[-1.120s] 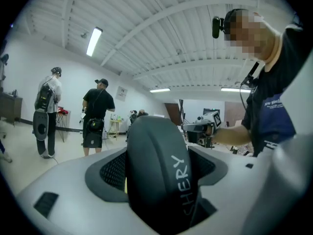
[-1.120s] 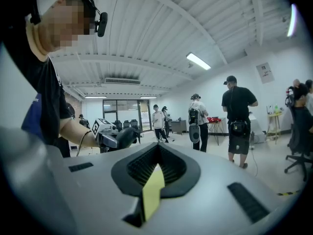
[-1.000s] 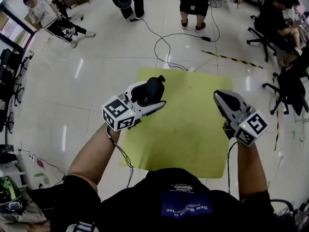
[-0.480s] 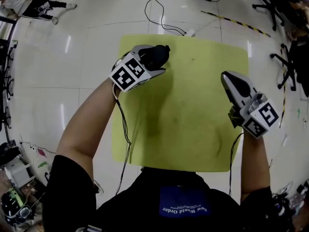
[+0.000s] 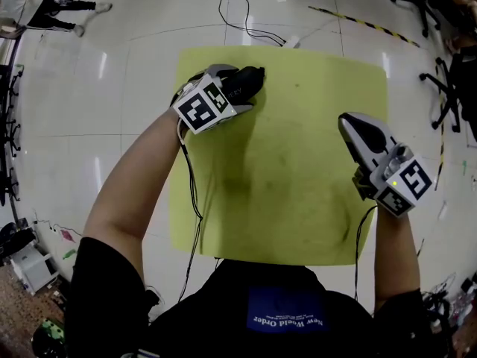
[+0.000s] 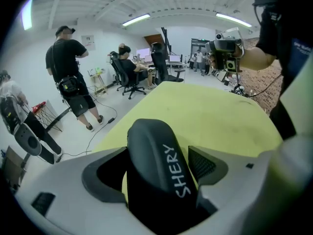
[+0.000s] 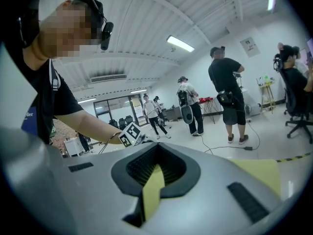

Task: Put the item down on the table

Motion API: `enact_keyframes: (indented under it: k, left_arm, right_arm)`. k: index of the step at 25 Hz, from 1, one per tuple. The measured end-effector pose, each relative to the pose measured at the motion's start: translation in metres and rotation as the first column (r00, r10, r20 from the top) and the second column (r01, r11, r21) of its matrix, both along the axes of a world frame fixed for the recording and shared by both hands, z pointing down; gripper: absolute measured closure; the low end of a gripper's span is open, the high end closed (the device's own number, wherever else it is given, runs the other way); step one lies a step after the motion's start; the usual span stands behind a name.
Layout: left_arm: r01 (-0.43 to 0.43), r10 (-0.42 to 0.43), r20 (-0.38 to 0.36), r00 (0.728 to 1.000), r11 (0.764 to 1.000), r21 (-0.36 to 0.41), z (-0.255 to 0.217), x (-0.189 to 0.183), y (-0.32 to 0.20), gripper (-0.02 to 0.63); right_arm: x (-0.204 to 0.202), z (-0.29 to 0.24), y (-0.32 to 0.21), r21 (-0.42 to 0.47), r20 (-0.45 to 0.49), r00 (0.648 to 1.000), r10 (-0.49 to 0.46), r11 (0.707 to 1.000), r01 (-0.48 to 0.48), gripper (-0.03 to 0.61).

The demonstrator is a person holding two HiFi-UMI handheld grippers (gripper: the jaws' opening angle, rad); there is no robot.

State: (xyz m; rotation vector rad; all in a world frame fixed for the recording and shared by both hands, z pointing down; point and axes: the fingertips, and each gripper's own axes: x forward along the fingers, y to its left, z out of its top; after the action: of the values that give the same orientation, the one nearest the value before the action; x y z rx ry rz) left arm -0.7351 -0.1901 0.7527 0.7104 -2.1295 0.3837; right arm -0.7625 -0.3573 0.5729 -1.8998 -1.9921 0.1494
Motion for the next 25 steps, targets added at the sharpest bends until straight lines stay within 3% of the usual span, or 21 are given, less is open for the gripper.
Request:
enact_keyframes:
  k: [3,7,10,13,16,20,21,22,23,25]
  left_arm:
    - [0.008,-0.008,-0.019,1.0,1.0,0.016,0.0,0.001,-0.001,0.236]
    - [0.057,-0.058,0.01,0.998,0.996,0.061,-0.015,-0.002,0.005,0.236]
    - [0.088,-0.095,0.071,0.993,0.992,0.088,-0.04,0.002,0.011,0.236]
    - [0.127,-0.168,0.183,0.969,0.968,0.218,-0.098,0.013,0.009,0.236]
    - [0.129,-0.267,0.291,0.919,0.9,0.418,-0.177,0.036,0.002,0.236]
    - [0.058,-0.375,0.402,0.835,0.787,0.614,-0.279,0.083,-0.014,0.239]
    - [0.044,-0.411,0.418,0.81,0.754,0.656,-0.301,0.098,-0.017,0.262]
    - [0.031,-0.446,0.431,0.784,0.722,0.691,-0.32,0.114,-0.02,0.335]
    - [0.016,-0.475,0.444,0.76,0.696,0.717,-0.337,0.129,-0.023,0.346]
    - [-0.019,-0.5,0.477,0.723,0.675,0.737,-0.364,0.158,-0.031,0.414]
  right_arm:
    - [0.0,-0.002,-0.002,-0.001,-0.004,1.0,0.007,1.0,-0.007,0.591]
    - [-0.002,-0.002,-0.009,0.02,0.03,0.999,0.011,1.0,-0.011,0.591]
    - [0.001,-0.015,-0.009,-0.003,0.007,1.0,0.028,1.0,-0.028,0.591]
    - [0.004,-0.031,-0.016,-0.004,0.023,0.999,0.042,0.999,-0.042,0.591]
    - [0.012,-0.062,-0.022,-0.023,0.07,0.997,0.033,0.999,-0.032,0.591]
    - [0.026,-0.112,-0.032,-0.054,0.14,0.99,0.03,0.998,-0.023,0.591]
    - [0.032,-0.126,-0.035,-0.066,0.148,0.988,0.032,0.998,-0.023,0.591]
    - [0.037,-0.14,-0.038,-0.081,0.154,0.987,0.036,0.996,-0.023,0.591]
    - [0.042,-0.154,-0.041,-0.098,0.162,0.986,0.04,0.995,-0.024,0.591]
    - [0.049,-0.177,-0.051,-0.11,0.2,0.979,0.05,0.994,-0.028,0.591]
